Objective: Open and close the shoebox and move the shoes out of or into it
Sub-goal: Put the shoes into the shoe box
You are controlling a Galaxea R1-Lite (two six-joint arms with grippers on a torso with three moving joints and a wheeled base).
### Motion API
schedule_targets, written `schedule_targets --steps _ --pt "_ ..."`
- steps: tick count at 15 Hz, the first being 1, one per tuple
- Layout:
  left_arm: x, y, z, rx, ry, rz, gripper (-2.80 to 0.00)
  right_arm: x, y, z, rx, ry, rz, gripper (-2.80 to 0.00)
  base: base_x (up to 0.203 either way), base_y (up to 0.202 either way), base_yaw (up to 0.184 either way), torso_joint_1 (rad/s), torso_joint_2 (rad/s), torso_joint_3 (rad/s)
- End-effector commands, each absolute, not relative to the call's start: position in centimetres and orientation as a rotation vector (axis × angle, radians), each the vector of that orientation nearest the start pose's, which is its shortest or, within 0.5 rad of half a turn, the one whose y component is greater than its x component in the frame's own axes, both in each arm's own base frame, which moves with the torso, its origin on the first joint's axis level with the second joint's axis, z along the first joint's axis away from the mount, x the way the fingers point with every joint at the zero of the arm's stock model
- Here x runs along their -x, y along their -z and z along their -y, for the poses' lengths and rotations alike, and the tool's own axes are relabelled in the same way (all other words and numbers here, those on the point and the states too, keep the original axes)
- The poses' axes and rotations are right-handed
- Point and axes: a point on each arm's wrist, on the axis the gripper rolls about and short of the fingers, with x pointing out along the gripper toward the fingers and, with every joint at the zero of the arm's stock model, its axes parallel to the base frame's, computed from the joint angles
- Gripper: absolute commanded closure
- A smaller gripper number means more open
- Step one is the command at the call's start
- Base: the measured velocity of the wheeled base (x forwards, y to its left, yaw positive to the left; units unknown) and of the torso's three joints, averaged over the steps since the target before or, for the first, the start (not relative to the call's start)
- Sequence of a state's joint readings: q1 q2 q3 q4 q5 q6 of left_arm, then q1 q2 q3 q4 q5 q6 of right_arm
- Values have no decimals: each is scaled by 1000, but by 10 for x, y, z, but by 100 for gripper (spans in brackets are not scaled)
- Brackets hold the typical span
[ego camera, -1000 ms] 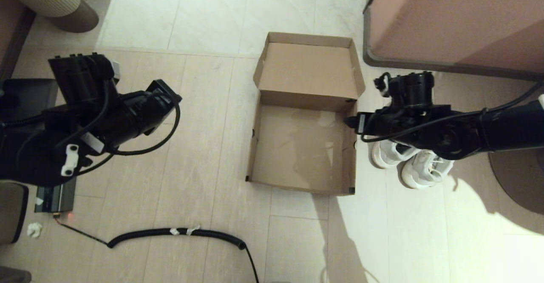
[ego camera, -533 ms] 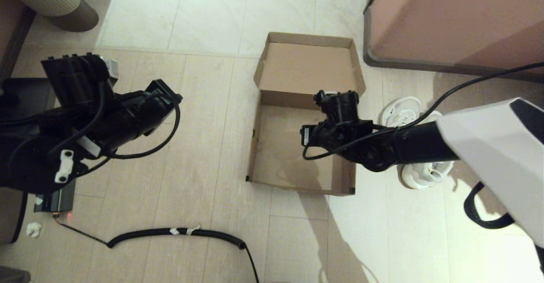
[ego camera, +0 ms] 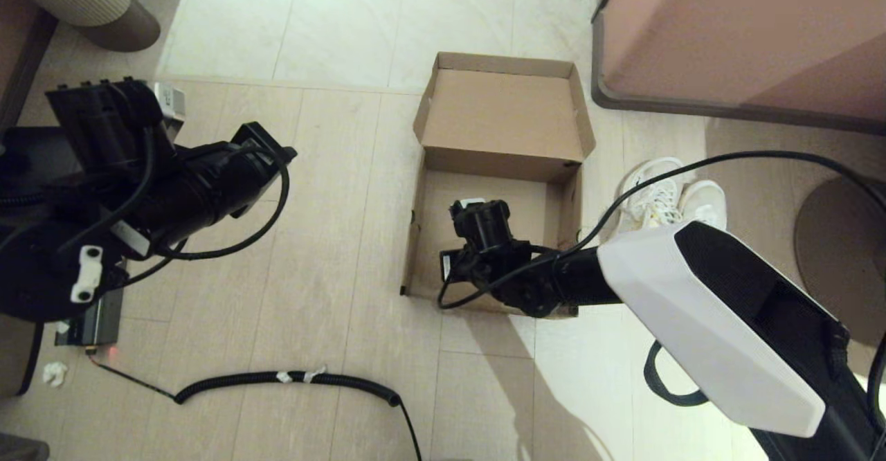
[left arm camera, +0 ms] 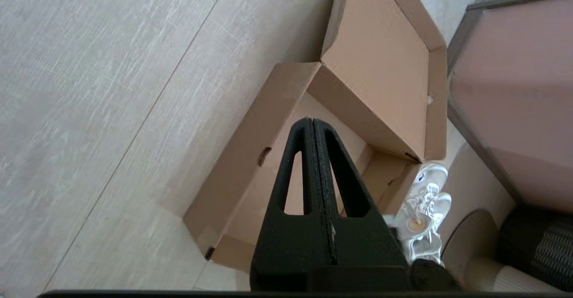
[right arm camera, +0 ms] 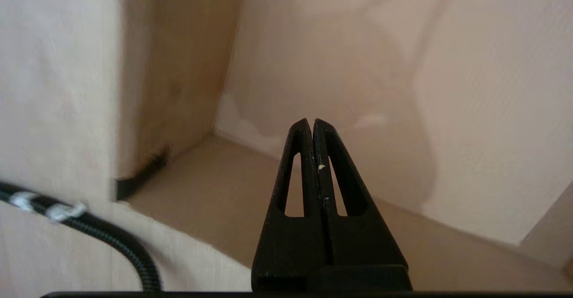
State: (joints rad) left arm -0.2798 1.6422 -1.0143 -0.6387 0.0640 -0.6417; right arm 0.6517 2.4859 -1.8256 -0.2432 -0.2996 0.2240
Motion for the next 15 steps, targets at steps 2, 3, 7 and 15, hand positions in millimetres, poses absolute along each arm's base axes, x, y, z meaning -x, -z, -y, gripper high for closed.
schedule_targets --steps 2,3,7,15 --pt "-295 -260 84 646 219 -55 0 -417 -70 -311 -3 -288 -443 0 0 0 0 0 0 0" --pt "-295 -260 84 646 221 -56 0 -417 -65 -312 5 -287 -450 0 0 0 0 0 0 0" --pt "-294 -258 83 646 221 -63 0 -417 -53 -312 26 -284 -479 0 0 0 0 0 0 0" --pt "-296 -253 84 650 232 -40 0 -398 -35 -321 69 -303 -553 0 0 0 0 0 0 0"
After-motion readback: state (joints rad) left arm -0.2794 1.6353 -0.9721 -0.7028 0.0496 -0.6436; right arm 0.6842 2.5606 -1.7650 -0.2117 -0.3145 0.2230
